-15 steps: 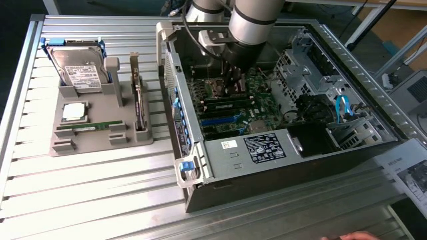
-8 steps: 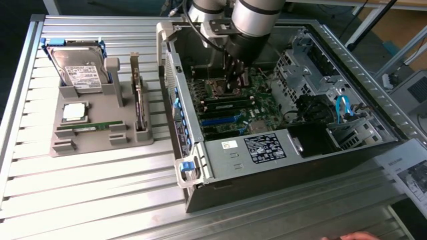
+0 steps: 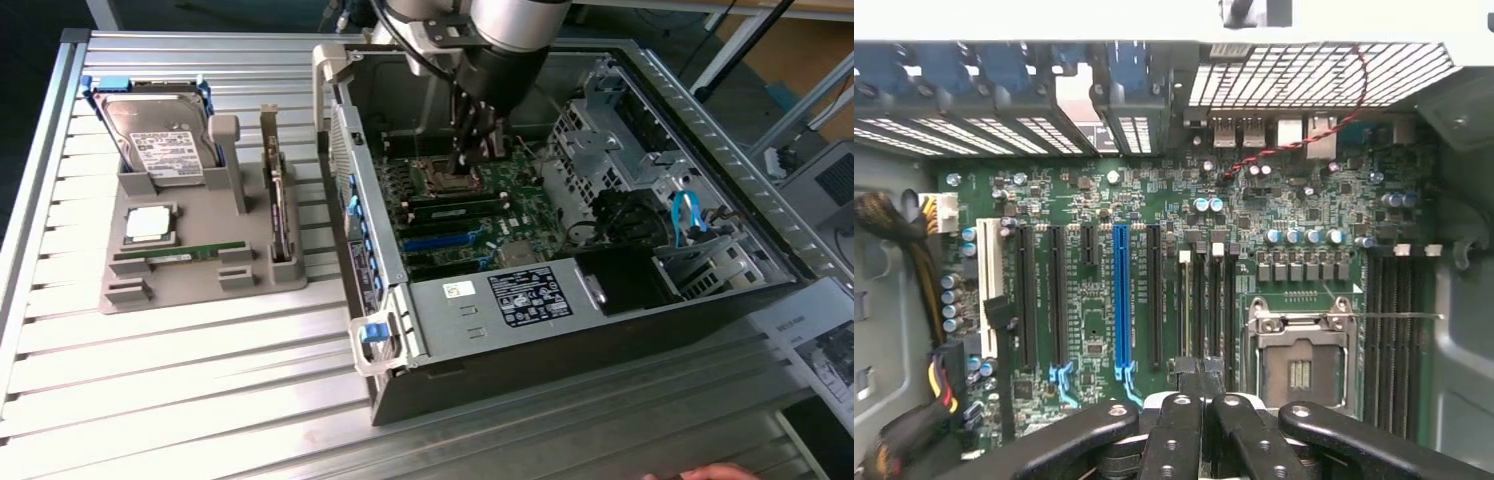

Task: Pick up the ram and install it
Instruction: 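Press down the ram until it locks into place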

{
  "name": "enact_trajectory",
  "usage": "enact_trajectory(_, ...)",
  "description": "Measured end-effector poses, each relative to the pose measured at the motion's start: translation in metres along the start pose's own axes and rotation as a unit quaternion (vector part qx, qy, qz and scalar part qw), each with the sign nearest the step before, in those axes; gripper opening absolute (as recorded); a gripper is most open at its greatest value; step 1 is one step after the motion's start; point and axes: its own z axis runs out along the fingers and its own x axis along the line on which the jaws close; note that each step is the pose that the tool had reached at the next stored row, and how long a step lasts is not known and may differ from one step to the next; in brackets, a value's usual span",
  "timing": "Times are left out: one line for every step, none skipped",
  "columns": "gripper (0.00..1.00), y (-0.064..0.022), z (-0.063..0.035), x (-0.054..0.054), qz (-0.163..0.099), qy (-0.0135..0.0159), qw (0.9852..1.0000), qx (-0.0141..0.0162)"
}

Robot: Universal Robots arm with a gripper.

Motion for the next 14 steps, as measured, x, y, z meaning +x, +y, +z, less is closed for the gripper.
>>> enact_trajectory(0.1, -0.0001, -0.0024, 0.0, 0.0, 0.0001, 1.0, 0.0)
enact_trajectory(0.1, -0.0002, -0.0048, 0.0, 0.0, 0.0001, 1.0, 0.0)
enact_trajectory(0.1, -0.0003, -0.0073, 0.0, 0.0, 0.0001, 1.0, 0.0)
enact_trajectory(0.1, -0.0004, -0.0099, 0.0, 0.0, 0.0002, 1.0, 0.0)
enact_trajectory(0.1, -0.0004, -0.0124, 0.0, 0.0, 0.0003, 1.0, 0.0)
enact_trajectory(0.1, -0.0005, -0.0147, 0.0, 0.0, 0.0003, 1.0, 0.0)
enact_trajectory(0.1, -0.0006, -0.0174, -0.001, 0.0, 0.0003, 1.0, 0.0)
enact_trajectory(0.1, -0.0007, -0.0199, -0.001, 0.0, 0.0004, 1.0, 0.0)
enact_trajectory(0.1, -0.0008, -0.0223, -0.001, 0.0, 0.0006, 1.0, 0.0)
enact_trajectory(0.1, -0.0008, -0.0246, -0.001, 0.0, 0.0006, 1.0, 0.0)
enact_trajectory(0.1, -0.0009, -0.027, -0.001, 0.0, 0.0007, 1.0, 0.0)
enact_trajectory(0.1, -0.001, -0.0292, -0.001, 0.0, 0.0007, 1.0, 0.0)
enact_trajectory(0.1, -0.001, -0.0315, -0.001, 0.0, 0.0008, 1.0, 0.0)
enact_trajectory(0.1, -0.0011, -0.0336, -0.001, 0.0, 0.0008, 1.0, 0.0)
